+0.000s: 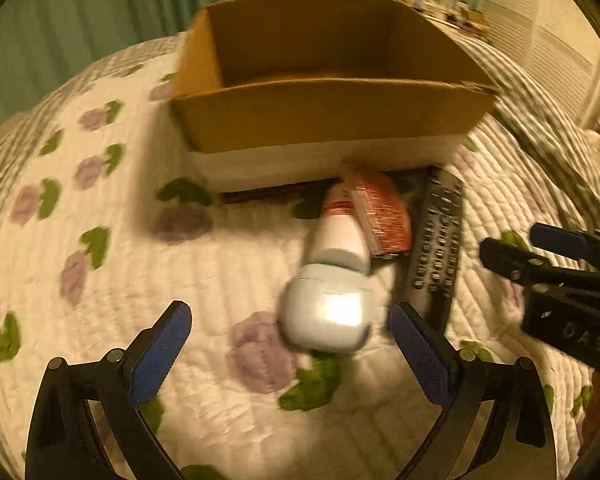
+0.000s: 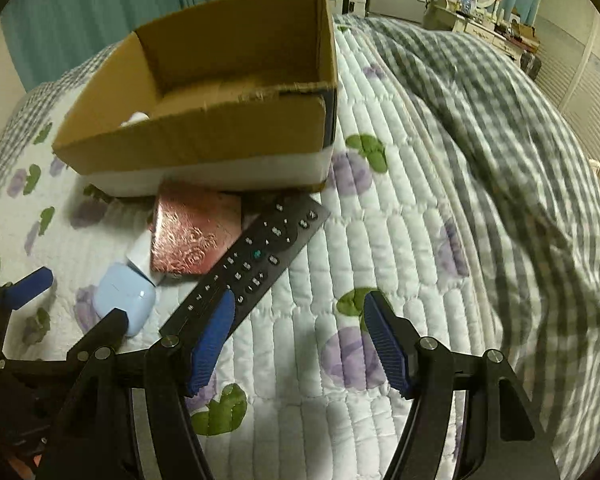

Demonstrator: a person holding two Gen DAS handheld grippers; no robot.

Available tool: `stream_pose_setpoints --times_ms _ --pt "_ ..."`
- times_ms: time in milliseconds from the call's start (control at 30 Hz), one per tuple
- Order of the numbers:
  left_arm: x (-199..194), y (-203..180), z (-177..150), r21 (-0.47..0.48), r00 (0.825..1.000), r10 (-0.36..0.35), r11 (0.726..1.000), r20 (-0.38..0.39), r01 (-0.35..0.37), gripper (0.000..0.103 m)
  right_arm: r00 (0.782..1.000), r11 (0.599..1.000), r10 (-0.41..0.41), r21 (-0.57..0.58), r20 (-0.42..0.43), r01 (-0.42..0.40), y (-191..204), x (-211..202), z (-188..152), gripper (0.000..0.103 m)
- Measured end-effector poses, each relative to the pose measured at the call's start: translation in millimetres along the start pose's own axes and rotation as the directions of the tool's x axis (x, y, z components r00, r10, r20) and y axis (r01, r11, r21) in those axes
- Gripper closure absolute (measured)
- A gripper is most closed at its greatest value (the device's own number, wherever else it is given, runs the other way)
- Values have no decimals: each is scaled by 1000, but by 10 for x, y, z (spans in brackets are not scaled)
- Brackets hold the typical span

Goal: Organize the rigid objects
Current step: 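Grasp the blue earbud case with the left tool while the right grasps the black remote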

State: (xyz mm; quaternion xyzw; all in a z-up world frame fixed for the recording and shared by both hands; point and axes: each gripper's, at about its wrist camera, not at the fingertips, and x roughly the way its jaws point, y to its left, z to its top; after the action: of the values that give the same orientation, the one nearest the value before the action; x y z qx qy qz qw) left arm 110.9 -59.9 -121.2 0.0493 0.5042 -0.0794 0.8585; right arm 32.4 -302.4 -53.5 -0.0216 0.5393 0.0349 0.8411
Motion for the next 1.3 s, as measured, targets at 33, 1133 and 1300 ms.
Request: stream_pose_setpoints --times_ms 33,1133,1300 --pt "28 -34 14 28 1000 -9 1000 -13 9 6 1000 1000 2 -1 -3 -2 2 5 -9 36" --pt "-301 425 -24 -122 998 7 992 65 1 52 999 999 52 -10 -8 -52 361 396 159 76" --pt "-418 398 -6 -121 996 13 993 88 -2 52 998 998 63 -29 19 -63 352 182 103 84"
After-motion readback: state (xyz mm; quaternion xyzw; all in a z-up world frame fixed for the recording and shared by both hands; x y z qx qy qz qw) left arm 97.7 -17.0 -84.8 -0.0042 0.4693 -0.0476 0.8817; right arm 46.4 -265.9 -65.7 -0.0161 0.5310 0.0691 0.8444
